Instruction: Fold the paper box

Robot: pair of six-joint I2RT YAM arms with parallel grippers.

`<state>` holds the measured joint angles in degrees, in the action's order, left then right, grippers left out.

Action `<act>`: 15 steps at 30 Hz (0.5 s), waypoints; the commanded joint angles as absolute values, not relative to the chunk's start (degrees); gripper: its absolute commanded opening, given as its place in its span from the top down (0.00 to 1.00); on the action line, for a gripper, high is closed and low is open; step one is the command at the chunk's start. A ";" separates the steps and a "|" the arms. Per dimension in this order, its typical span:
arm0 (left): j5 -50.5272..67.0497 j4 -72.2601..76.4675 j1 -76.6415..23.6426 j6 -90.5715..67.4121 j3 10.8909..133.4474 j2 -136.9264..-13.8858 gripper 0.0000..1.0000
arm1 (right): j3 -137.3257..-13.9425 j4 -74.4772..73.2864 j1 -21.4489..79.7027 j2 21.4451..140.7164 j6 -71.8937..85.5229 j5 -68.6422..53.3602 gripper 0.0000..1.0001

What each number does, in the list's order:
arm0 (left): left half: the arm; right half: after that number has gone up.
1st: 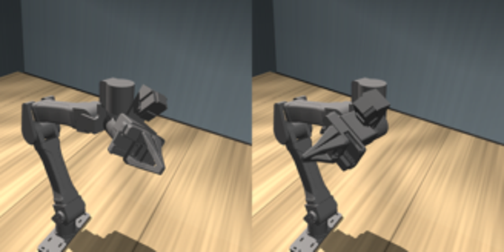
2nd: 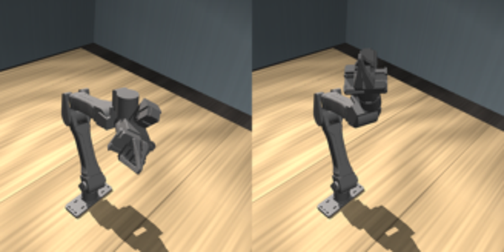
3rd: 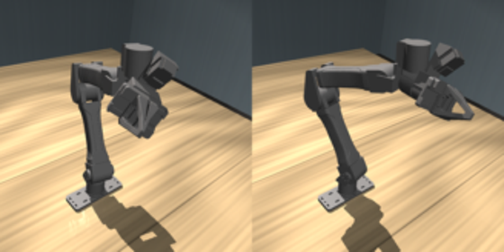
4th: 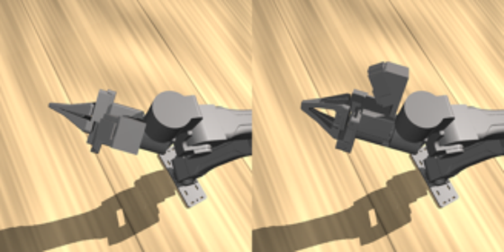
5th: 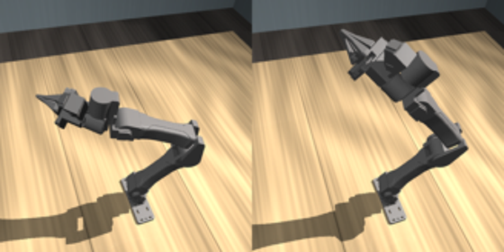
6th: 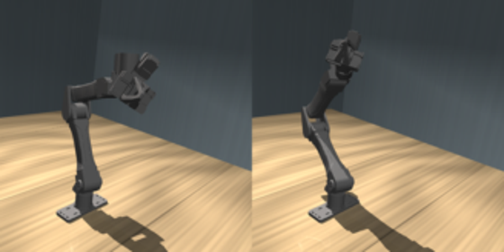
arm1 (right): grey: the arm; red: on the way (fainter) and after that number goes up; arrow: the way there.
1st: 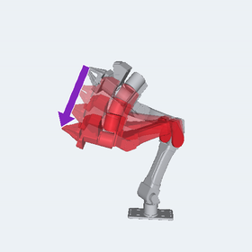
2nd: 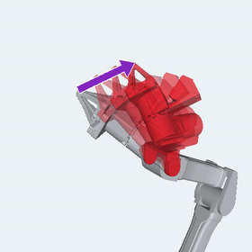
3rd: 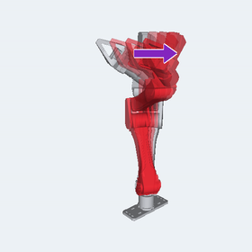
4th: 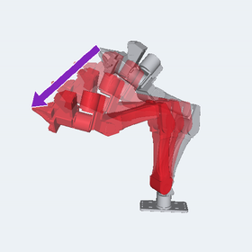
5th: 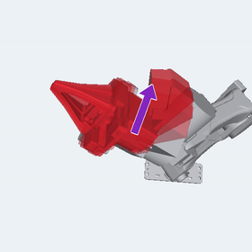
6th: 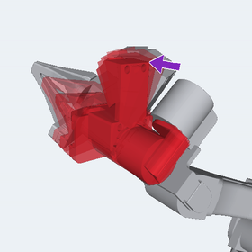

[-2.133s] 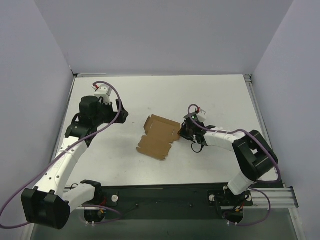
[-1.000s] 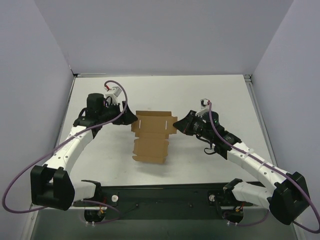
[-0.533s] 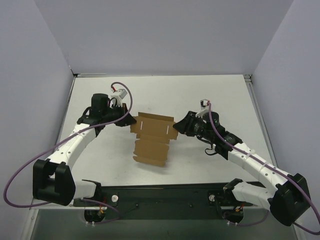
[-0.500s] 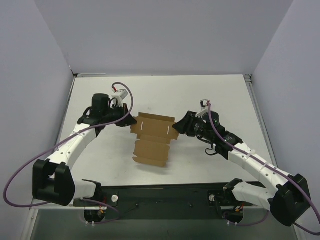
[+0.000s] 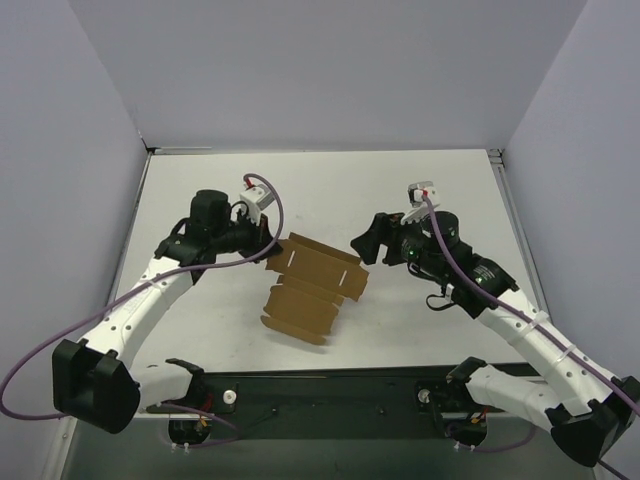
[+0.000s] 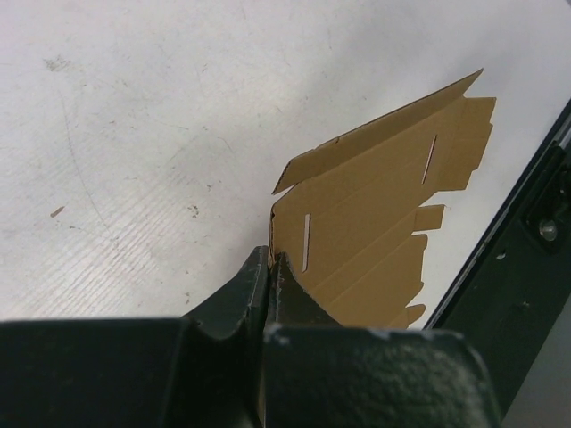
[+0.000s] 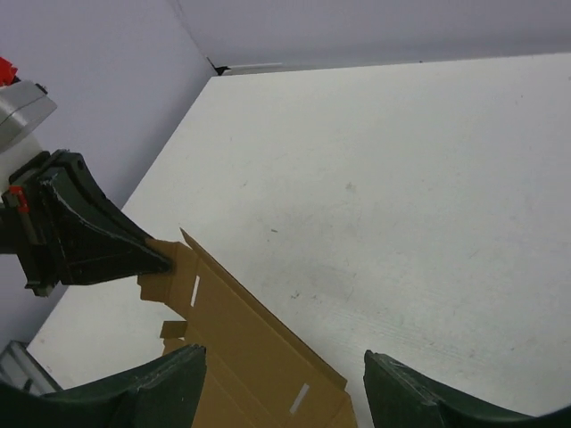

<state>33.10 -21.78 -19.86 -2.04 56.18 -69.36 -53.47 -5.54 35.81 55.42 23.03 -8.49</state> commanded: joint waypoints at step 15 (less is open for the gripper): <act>1.24 -14.68 -35.76 -0.97 50.63 -60.82 1.00 | -37.45 29.33 45.70 63.28 87.34 -2.82 0.30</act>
